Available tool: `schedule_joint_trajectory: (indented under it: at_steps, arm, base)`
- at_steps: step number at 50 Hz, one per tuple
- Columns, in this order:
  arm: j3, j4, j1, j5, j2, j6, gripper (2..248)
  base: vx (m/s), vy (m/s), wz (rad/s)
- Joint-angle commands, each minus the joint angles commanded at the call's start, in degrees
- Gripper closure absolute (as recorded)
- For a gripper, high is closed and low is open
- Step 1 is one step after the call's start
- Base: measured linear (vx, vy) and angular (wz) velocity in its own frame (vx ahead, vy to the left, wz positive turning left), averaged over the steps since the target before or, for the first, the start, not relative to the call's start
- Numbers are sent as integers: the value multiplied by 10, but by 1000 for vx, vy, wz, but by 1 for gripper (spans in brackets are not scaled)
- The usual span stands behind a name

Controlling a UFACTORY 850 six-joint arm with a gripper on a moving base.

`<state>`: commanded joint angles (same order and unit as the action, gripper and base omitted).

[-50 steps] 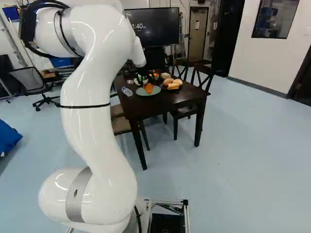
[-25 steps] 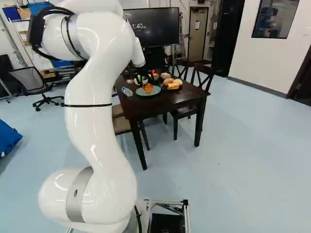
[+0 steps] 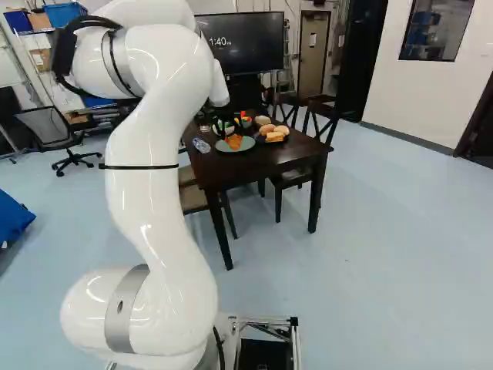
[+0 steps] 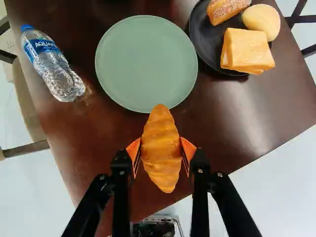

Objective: Move the croissant to the empty plate

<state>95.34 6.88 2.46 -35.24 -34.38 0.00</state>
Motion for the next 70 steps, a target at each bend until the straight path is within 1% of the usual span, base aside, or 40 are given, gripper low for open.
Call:
schedule_joint_trajectory:
  at_steps: [34, 70]
  arm:
    - [0, 0, 0, 0, 0, 0, 124]
    - [0, 0, 0, 0, 0, 0, 124]
  base:
    - [1, 0, 0]
    - [48, 0, -2]
